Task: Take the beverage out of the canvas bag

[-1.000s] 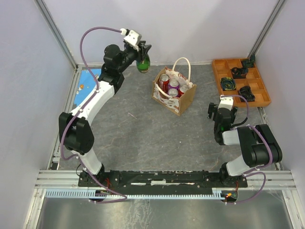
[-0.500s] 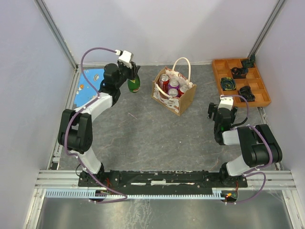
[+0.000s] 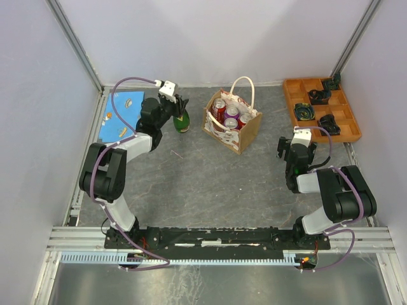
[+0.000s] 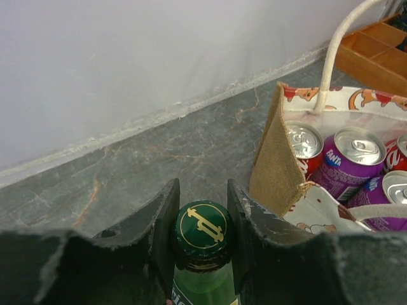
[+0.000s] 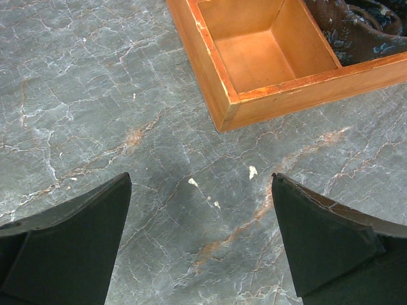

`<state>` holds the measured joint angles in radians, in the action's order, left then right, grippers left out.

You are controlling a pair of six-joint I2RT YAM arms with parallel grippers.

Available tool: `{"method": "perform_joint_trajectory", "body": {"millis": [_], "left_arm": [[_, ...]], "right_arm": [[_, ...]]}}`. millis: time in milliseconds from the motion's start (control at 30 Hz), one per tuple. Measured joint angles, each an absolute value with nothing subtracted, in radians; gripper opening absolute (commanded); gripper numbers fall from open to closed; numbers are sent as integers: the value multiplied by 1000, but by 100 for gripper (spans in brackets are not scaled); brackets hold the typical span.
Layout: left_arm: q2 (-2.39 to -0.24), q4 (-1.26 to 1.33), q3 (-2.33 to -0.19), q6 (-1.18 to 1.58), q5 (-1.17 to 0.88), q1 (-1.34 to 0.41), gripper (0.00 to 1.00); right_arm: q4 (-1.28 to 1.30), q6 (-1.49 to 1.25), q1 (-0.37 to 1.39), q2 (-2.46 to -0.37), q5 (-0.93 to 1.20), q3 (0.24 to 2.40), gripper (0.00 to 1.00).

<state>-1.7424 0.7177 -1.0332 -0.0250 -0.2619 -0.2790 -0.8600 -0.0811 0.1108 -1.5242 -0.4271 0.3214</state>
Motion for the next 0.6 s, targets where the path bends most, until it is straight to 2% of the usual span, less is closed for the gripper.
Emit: {"method": "perform_joint_trajectory", "body": {"millis": [333,600], "left_arm": [[-1792,759,-1001,-10,-271,-279,4],[-1804,788,-968,-11,-271,-279,22]], "right_arm": [[-860,-81,111,-1524,-427,321,99],[-860,-81,111,-1524,-427,321,99]]}}
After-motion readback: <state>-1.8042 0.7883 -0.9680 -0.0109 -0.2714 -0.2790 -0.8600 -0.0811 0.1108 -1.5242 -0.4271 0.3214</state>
